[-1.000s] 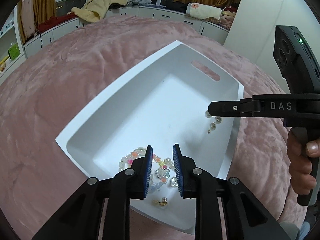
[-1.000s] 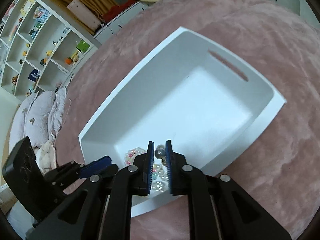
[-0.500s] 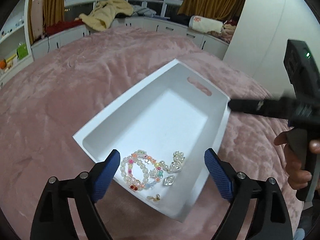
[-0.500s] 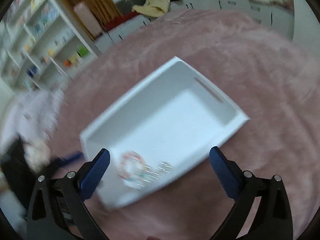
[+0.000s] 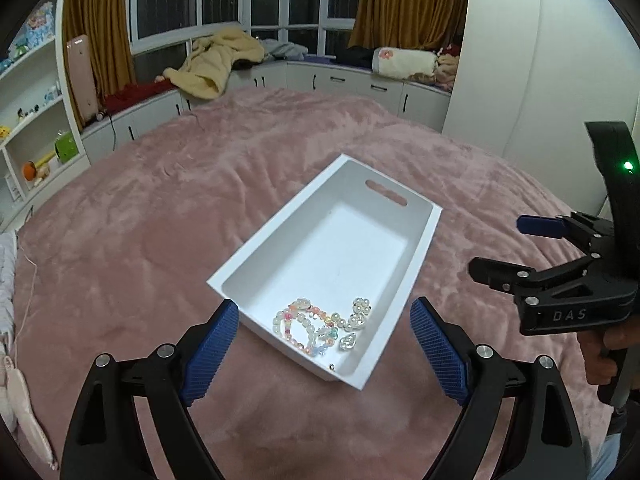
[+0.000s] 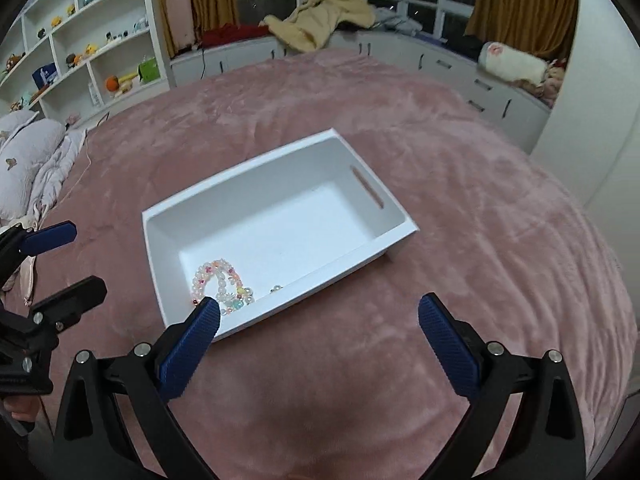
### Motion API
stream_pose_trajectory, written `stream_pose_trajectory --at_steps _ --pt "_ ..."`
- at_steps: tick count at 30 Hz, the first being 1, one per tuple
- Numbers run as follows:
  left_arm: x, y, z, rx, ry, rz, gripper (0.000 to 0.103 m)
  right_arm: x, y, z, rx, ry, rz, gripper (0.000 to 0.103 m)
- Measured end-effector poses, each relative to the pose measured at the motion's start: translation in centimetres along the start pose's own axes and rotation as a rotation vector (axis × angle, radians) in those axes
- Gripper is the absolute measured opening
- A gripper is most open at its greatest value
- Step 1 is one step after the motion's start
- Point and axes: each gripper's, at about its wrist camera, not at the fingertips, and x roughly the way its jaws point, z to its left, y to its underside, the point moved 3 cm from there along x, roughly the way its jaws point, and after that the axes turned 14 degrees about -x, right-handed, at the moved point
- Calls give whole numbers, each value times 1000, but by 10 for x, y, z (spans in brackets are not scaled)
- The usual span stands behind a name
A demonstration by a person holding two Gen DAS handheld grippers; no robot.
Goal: Organize jewelry
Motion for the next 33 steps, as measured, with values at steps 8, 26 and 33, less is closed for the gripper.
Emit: stream_pose_trajectory --at_steps 8,26,33 --pt "-57 6 -5 -9 9 -46 89 -73 21 14 2 70 -68 98" --pt "-110 38 -25 39 -31 -46 89 -132 69 55 26 74 -53 98" --pt "-125 43 -21 46 -53 -38 89 -142 75 62 33 74 -65 98"
